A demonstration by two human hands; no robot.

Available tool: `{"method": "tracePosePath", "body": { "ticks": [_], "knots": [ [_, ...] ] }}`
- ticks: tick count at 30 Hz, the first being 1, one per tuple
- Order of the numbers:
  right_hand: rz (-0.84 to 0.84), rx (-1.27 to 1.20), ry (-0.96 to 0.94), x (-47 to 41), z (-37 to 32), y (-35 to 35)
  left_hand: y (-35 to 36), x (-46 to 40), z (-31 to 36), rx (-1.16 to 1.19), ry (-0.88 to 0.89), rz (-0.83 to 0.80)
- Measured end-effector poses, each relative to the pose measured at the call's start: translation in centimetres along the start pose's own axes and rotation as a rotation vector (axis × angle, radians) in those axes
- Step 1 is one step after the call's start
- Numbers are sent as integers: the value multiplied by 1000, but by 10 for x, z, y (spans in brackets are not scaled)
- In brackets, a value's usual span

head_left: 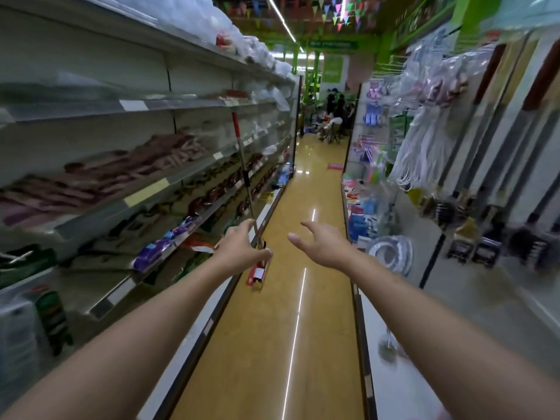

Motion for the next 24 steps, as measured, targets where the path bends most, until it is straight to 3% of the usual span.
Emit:
{"method": "tracePosePath", "body": {
  "ticks": [8, 15, 24],
  "knots": [
    [-80, 4, 27, -198, 55, -31, -32, -207, 5, 10, -4, -41],
    [-44, -4, -44, -353, 83, -79, -44, -357, 2, 29, -44, -37],
    [-114, 78, -181, -562, 153, -115, -40, -548, -19, 93, -184, 68]
  ]
}}
Point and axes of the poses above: each hand's wrist, its own x-axis away from the middle knuckle, its own y-axis out of the palm, z = x × y, the point moved 2 cm from there along -x, towards the middle knuckle, and after that the axes turned 13 degrees about -z, right-handed, at the moved point
